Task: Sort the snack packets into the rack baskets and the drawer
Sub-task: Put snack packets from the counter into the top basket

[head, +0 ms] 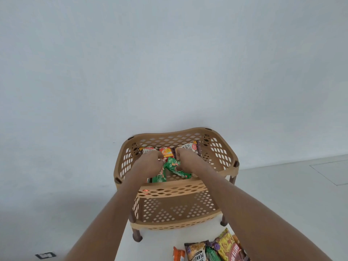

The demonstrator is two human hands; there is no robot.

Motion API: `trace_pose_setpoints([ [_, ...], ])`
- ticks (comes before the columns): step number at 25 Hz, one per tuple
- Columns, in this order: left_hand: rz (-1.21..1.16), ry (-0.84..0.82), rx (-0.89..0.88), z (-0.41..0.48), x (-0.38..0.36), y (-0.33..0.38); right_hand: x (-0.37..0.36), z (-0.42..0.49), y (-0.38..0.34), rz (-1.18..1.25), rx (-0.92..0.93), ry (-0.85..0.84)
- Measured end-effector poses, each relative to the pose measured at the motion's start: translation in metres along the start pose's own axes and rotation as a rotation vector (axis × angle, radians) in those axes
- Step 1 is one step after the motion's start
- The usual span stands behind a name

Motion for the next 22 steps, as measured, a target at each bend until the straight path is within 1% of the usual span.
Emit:
trace_pose_setpoints([
  [3,-0.023,0.057,0.053,-0.020,-0.004,0.002,-0.004,0.001,-0.007,-0.106,0.002,0.030],
  [7,0.014,0.049,0.072,-0.042,-0.016,0.014,-0.001,-0.009,-0.010,-0.202,0.028,0.050],
  [9,0.050,0.099,0.071,-0.052,-0.013,0.021,0.006,-0.022,-0.013,-0.231,0.072,0.116],
  [12,0.034,0.255,0.056,-0.068,-0.004,0.028,0.022,-0.049,-0.017,-0.153,0.132,0.270],
  [14,0.006,0.403,0.008,-0.083,-0.001,0.034,0.033,-0.071,-0.017,-0.076,0.167,0.402],
  [17,-0.082,0.665,-0.140,-0.116,-0.010,0.042,0.032,-0.115,-0.004,0.047,0.274,0.639],
  [19,-0.129,0.831,-0.244,-0.143,-0.020,0.047,0.025,-0.149,0.009,0.078,0.343,0.772],
  [20,-0.136,0.865,-0.285,-0.156,-0.029,0.048,0.018,-0.164,0.018,0.069,0.358,0.808],
  [21,-0.142,0.862,-0.316,-0.167,-0.041,0.049,0.007,-0.175,0.028,0.048,0.358,0.819],
  [22,-0.155,0.818,-0.328,-0.176,-0.057,0.047,-0.006,-0.184,0.039,0.023,0.342,0.807],
])
Point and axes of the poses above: each hand's wrist, its own z-axis towards the middle knuckle, its own x-axis out of the back of the hand, y = z × x, the point moved 4 cm from there along z, towards the middle knuckle, and after that the axes turned 1 degree about z, right-handed, at the moved point
